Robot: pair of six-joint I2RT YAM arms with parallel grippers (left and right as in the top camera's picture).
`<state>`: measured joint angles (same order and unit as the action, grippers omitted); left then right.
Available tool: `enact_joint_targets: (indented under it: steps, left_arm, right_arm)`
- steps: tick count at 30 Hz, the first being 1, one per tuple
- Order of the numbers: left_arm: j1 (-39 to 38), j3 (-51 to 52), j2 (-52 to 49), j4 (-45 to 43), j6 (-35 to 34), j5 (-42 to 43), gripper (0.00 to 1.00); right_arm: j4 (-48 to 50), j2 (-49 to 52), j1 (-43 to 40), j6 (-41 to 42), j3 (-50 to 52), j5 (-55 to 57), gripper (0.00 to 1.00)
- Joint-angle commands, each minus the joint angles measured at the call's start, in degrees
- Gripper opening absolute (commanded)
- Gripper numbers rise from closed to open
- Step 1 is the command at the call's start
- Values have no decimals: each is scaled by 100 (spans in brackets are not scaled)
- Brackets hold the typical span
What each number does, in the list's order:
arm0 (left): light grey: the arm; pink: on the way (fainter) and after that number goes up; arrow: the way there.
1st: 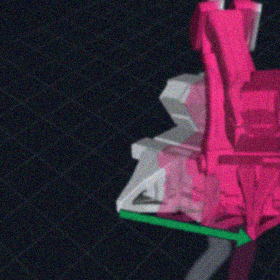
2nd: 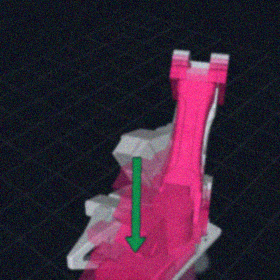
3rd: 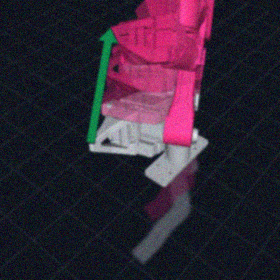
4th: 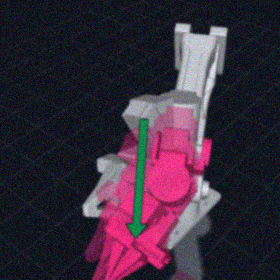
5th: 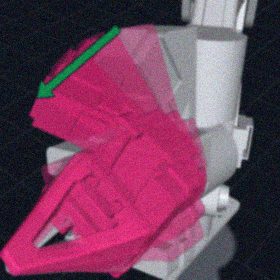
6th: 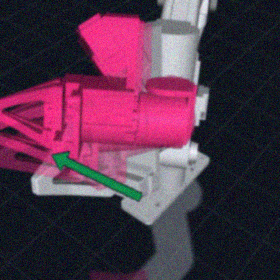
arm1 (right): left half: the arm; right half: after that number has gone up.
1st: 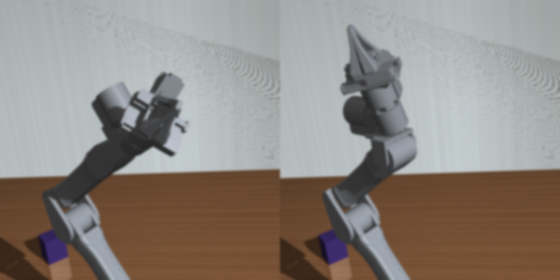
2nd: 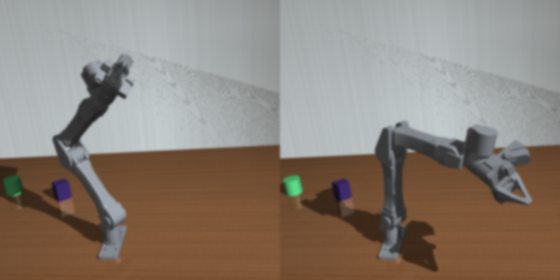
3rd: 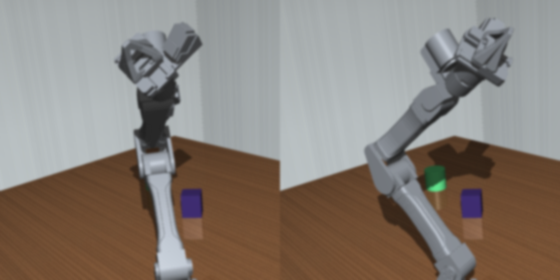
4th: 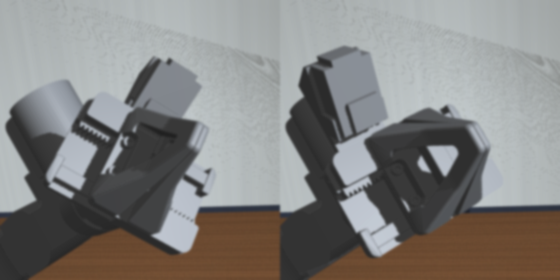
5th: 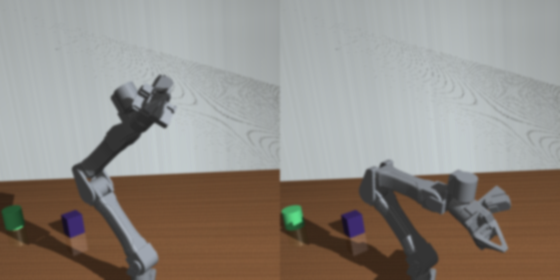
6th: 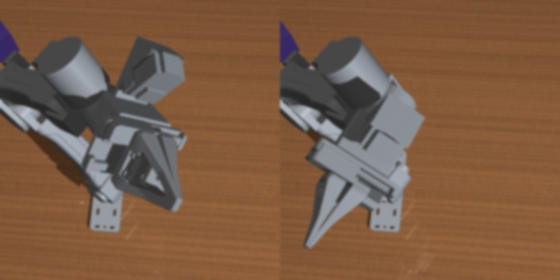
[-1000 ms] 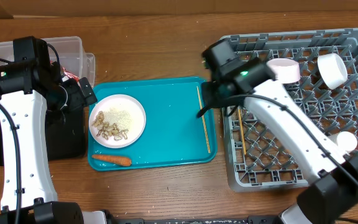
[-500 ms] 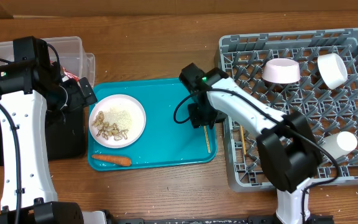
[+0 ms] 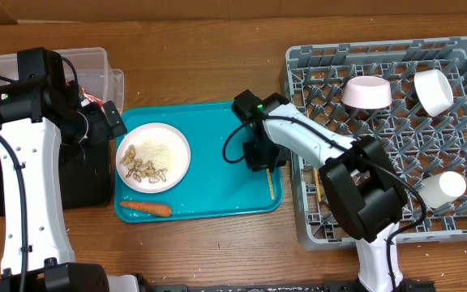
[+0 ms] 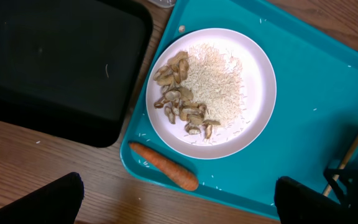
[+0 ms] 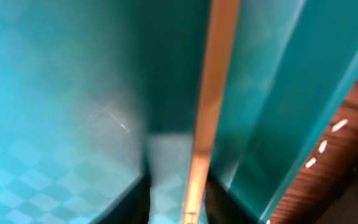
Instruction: Sort waste into correct bins and load items into the dishwasher
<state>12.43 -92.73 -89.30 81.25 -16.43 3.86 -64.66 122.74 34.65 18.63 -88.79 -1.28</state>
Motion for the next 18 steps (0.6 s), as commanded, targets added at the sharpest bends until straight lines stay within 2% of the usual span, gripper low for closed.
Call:
enact_joint_targets:
  steps: [1,4,9,13,18]
  left_arm:
    - [-13,-74,-33,20,-72,22,100]
    - [-13,-74,-33,20,-72,22,100]
    - [-13,-74,-33,33,-72,22,100]
    - [-42,-74,-37,35,-72,22,100]
    - [-46,-74,-37,31,-74,22,100]
  right_arm:
    - [33,98,28,111,142,-50,15]
    - [-28,92,26,136,98,-63,4]
    - [-350,-210,-46,127,-197,-74,4]
    - [-614,-933,-199,17,-573,-79,4]
    - [-859,-2015,-540,-533,-844,-72,4]
